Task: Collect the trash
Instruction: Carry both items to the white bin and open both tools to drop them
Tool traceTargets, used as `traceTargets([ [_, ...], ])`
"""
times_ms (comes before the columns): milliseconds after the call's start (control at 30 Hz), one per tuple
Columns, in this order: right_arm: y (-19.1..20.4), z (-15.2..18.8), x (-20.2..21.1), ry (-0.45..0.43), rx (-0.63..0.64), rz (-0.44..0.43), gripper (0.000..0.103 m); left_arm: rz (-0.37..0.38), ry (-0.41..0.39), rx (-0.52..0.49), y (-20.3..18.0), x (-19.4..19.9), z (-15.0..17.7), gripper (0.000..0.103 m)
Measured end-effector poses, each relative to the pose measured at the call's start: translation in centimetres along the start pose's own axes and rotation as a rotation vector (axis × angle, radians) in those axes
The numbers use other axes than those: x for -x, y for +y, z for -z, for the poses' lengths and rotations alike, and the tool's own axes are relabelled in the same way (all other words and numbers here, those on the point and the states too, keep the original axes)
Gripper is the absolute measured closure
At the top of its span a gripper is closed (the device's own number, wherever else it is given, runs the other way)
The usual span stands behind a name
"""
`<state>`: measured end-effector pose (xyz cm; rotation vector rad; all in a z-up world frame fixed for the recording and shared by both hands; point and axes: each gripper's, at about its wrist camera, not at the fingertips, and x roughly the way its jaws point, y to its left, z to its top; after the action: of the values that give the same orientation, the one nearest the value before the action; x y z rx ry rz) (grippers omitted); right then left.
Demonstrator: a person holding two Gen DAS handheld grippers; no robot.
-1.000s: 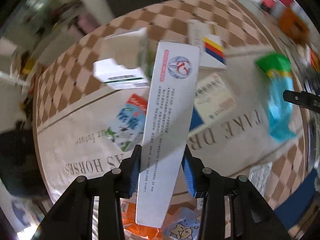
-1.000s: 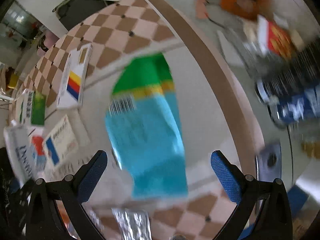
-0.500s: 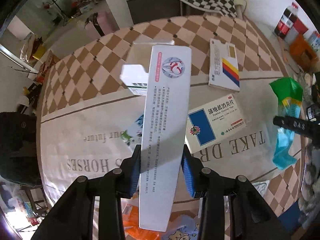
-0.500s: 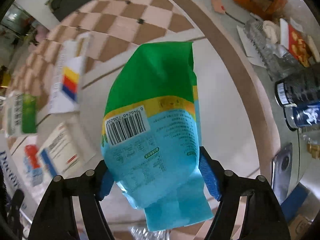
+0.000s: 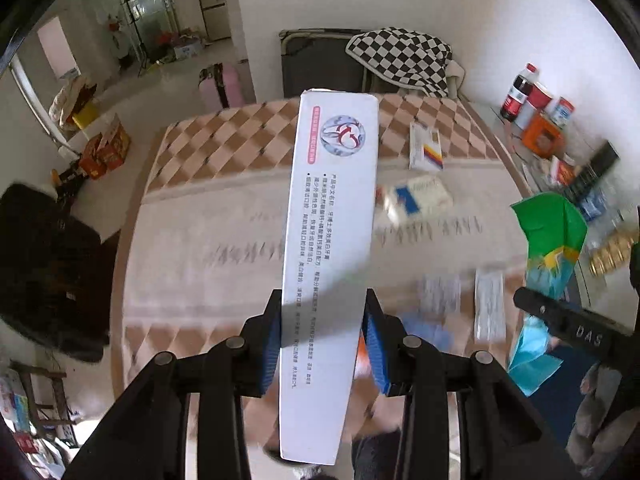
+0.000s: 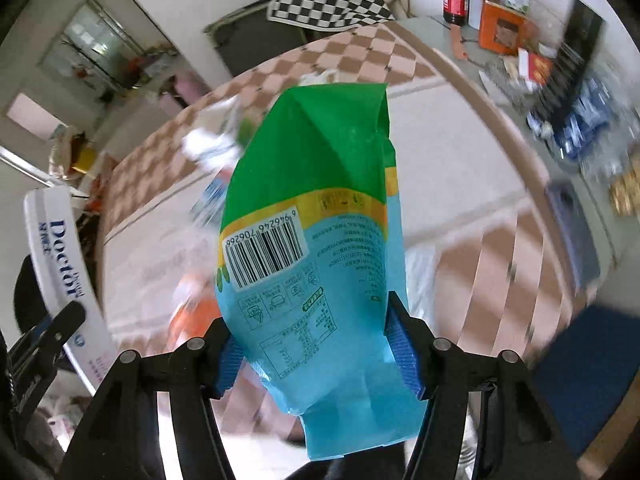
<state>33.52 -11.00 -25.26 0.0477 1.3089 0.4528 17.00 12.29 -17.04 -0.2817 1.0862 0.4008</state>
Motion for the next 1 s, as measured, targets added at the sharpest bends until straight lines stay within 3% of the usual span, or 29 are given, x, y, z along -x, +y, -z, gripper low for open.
traceTargets([
  [100,1.7,8.4,1.1,0.04,-0.023,-0.022,0.038,0.039,0.058,0.018,2.9,1.2,5.8,0.069],
  [267,2.3,21.2,-1.8,0.229,-0.06,-0.063,0.038,0.093,0.238,0.085,6.9,-0.5,16.6,0.069],
  [333,2.2,25.1,-3.9,0.294,-0.054,-0.05,0.038,0.099,0.324,0.111,7.7,-2.7,20.8,0.069],
  [467,1.6,32.8,-12.0,0.47,-0.027,-0.02,0.038,0.109,0.503,0.176,9.6,-9.7,28.8,0.069],
  [633,0.4,38.7,-24.3,0.587,0.008,0.03,0.038,0.146,0.681,0.294,11.3,-23.5,36.8,0.069],
  [767,-0.1,42.2,-35.0,0.645,0.035,0.043,0.038,0.161,0.761,0.322,12.2,-33.8,41.3,0.068],
  [867,-0.4,44.0,-41.1,0.685,0.057,0.039,0.037,0.186,0.866,0.348,13.2,-41.0,44.3,0.067],
  [900,-0.2,44.8,-42.8,0.705,0.059,0.039,0.036,0.192,0.878,0.359,14.0,-42.5,45.1,0.063],
  [933,-0.1,45.5,-44.7,0.731,0.061,0.029,0.034,0.189,0.881,0.363,14.1,-43.1,45.8,0.052],
  [967,-0.1,45.9,-46.1,0.747,0.064,0.018,0.025,0.181,0.883,0.369,14.5,-43.9,46.3,0.044],
  [1000,0.0,46.2,-47.5,0.757,0.065,0.007,0.02,0.176,0.869,0.379,14.8,-44.2,46.5,0.028],
])
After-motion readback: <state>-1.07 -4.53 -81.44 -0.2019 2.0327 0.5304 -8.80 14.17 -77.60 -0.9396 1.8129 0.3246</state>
